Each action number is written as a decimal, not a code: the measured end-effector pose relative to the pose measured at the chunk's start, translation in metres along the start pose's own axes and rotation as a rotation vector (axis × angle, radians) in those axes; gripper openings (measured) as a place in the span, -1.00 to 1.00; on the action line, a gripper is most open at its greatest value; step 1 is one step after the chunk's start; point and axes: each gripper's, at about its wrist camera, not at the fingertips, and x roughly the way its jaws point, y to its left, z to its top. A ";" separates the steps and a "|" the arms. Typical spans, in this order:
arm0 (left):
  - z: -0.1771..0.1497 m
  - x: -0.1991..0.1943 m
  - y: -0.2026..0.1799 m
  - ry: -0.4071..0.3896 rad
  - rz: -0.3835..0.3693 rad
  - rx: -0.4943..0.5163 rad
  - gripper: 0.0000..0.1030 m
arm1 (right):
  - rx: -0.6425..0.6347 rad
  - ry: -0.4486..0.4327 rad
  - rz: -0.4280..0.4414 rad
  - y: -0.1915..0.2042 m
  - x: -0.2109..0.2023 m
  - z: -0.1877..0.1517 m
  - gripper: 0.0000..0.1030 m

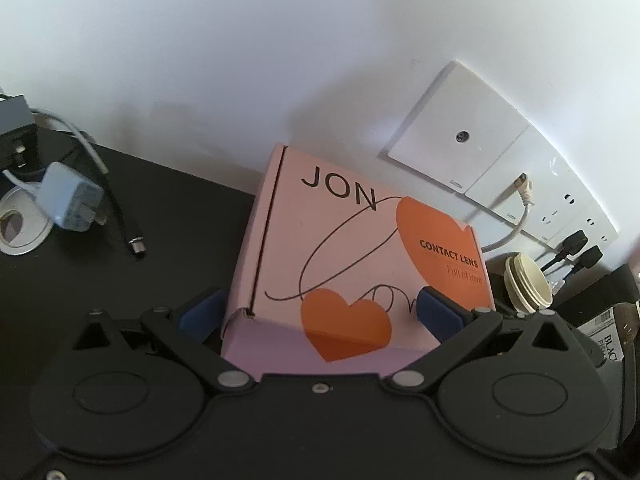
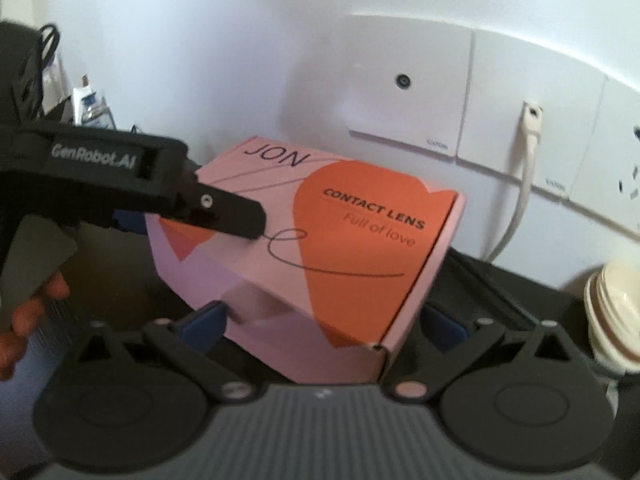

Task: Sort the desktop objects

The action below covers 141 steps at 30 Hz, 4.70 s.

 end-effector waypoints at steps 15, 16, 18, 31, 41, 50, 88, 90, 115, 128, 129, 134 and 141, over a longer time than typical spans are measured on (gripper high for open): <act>0.009 -0.004 0.010 -0.006 0.042 -0.044 1.00 | -0.071 -0.009 0.038 0.007 0.017 0.014 0.99; 0.007 -0.004 0.010 -0.005 0.039 -0.040 1.00 | -0.073 -0.009 0.038 0.007 0.017 0.013 0.99; 0.004 -0.006 0.011 -0.004 0.032 -0.038 1.00 | -0.087 -0.010 0.030 0.008 0.017 0.013 0.99; -0.010 -0.034 0.019 -0.015 0.006 -0.017 1.00 | 0.092 -0.003 -0.012 -0.002 -0.007 -0.003 0.99; -0.045 -0.070 0.031 0.014 -0.016 0.073 1.00 | 0.317 -0.036 -0.092 0.011 -0.048 -0.029 0.99; -0.090 -0.104 0.044 0.044 -0.037 0.145 1.00 | 0.369 -0.026 -0.171 0.057 -0.082 -0.055 0.99; -0.186 -0.196 0.064 0.075 -0.111 0.419 1.00 | 0.532 0.035 -0.367 0.160 -0.168 -0.147 0.99; -0.191 -0.198 0.064 0.075 -0.110 0.419 1.00 | 0.534 0.035 -0.368 0.163 -0.170 -0.151 0.99; -0.239 -0.231 0.076 0.064 -0.090 0.426 1.00 | 0.445 0.060 -0.349 0.208 -0.189 -0.188 0.99; -0.264 -0.245 0.090 0.077 -0.067 0.428 1.00 | 0.400 0.072 -0.310 0.231 -0.192 -0.207 0.99; -0.265 -0.246 0.091 0.074 -0.064 0.429 1.00 | 0.399 0.072 -0.309 0.231 -0.192 -0.207 0.99; -0.268 -0.248 0.092 0.066 -0.058 0.440 1.00 | 0.391 0.077 -0.307 0.234 -0.188 -0.206 0.99; -0.273 -0.249 0.088 0.056 -0.042 0.485 1.00 | 0.350 0.083 -0.327 0.241 -0.183 -0.207 0.99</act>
